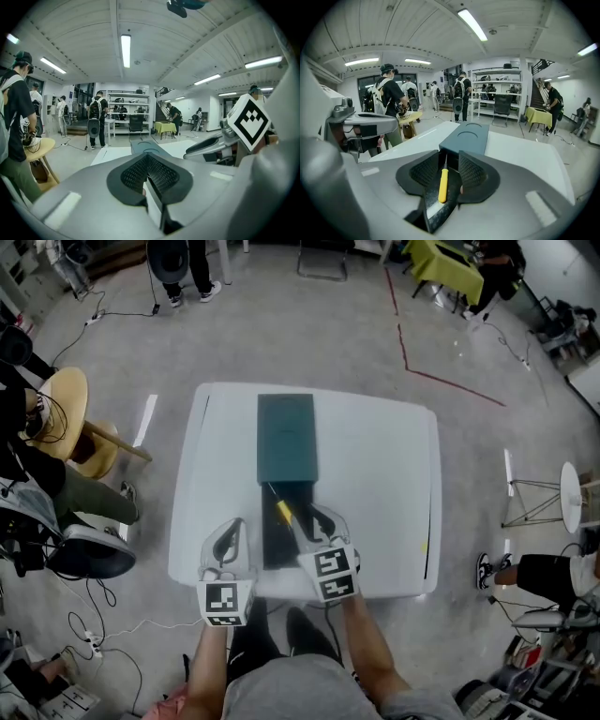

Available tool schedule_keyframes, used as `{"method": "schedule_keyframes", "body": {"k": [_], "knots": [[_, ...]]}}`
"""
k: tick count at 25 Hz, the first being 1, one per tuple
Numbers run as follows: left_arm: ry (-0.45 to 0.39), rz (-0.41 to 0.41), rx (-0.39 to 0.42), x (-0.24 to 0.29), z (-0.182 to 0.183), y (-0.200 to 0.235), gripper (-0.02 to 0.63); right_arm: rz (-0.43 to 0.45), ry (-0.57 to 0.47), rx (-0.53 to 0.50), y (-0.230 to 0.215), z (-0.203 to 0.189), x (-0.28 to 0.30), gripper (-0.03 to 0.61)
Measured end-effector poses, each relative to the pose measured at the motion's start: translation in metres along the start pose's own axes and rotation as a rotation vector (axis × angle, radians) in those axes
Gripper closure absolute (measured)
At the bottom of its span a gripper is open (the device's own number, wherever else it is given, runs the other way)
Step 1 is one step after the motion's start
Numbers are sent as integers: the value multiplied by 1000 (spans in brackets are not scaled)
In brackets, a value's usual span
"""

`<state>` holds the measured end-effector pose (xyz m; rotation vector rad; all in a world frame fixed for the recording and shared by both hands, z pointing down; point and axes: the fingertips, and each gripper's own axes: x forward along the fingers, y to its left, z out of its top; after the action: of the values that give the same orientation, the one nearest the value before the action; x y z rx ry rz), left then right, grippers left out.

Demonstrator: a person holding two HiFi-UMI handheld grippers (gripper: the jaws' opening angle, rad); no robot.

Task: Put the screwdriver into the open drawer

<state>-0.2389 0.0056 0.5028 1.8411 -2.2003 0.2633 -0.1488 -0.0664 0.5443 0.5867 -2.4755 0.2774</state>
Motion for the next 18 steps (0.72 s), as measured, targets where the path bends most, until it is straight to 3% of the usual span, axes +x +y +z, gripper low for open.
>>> {"method": "schedule_keyframes", "body": {"k": [18], "knots": [[-162, -10, 91, -52, 88, -31, 602, -170, -288, 10, -42, 58, -121, 535]]}}
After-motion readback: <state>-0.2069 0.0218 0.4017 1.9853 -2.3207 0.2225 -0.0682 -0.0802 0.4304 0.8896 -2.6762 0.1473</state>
